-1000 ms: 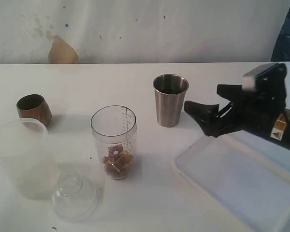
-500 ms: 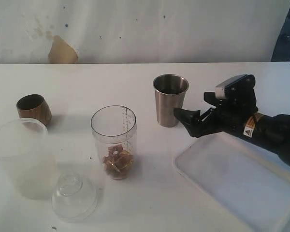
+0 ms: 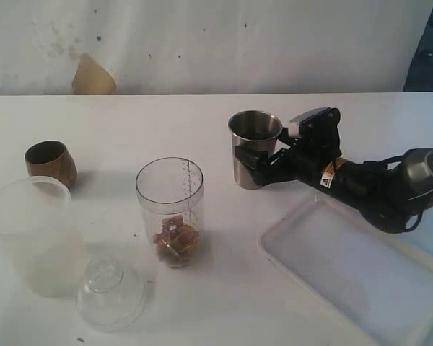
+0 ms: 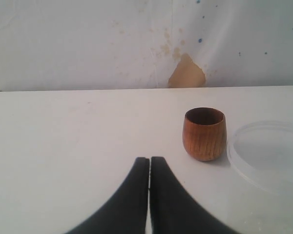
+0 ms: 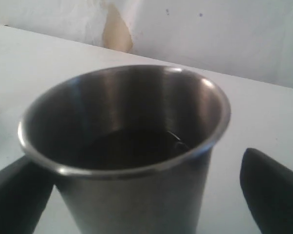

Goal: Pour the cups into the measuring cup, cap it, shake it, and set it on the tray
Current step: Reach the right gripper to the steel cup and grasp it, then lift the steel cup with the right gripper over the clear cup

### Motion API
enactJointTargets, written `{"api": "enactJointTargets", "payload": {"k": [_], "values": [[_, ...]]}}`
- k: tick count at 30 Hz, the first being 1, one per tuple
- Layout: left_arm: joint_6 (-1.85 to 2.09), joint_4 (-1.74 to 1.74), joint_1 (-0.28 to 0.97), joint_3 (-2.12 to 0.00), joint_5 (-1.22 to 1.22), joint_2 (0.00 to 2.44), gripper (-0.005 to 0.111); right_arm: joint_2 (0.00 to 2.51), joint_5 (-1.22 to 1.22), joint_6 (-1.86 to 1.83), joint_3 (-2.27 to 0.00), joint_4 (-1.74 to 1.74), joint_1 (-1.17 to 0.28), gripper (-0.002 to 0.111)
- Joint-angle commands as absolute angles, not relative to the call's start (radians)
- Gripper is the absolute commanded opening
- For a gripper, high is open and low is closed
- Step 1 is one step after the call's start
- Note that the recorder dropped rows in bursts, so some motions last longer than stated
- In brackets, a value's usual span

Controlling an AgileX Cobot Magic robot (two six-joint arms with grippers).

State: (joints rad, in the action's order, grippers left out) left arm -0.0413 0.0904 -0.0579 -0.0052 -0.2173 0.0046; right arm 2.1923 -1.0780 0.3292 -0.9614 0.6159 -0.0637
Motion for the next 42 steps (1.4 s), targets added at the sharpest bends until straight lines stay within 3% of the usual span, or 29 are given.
{"api": "enactJointTargets", "payload": {"k": [1,7,12,19,23,42], "values": [[-0.044,0.082,-0.058,0.0,-0.203,0.0,0.001,2.229,-1.093,0.315,-0.991,0.599,-0.079,0.094],[-0.044,0.082,-0.058,0.0,-0.203,0.0,0.001,2.265,-1.094,0.313,-1.027,0.599,-0.106,0.093],[-0.044,0.082,-0.058,0.0,-0.203,0.0,0.001,2.265,-1.094,0.307,-1.027,0.589,-0.108,0.082],[-0.044,0.082,-0.058,0.0,-0.203,0.0,0.001,2.265,-1.097,0.307,-1.027,0.58,-0.108,0.038],[-0.044,0.082,-0.058,0.0,-0.203,0.0,0.001,2.261,-1.1,0.307,-1.025,0.591,-0.108,0.001],[-0.044,0.082,-0.058,0.0,-0.203,0.0,0.001,1.968,-1.096,0.344,-1.025,0.903,-0.108,0.0]]}}
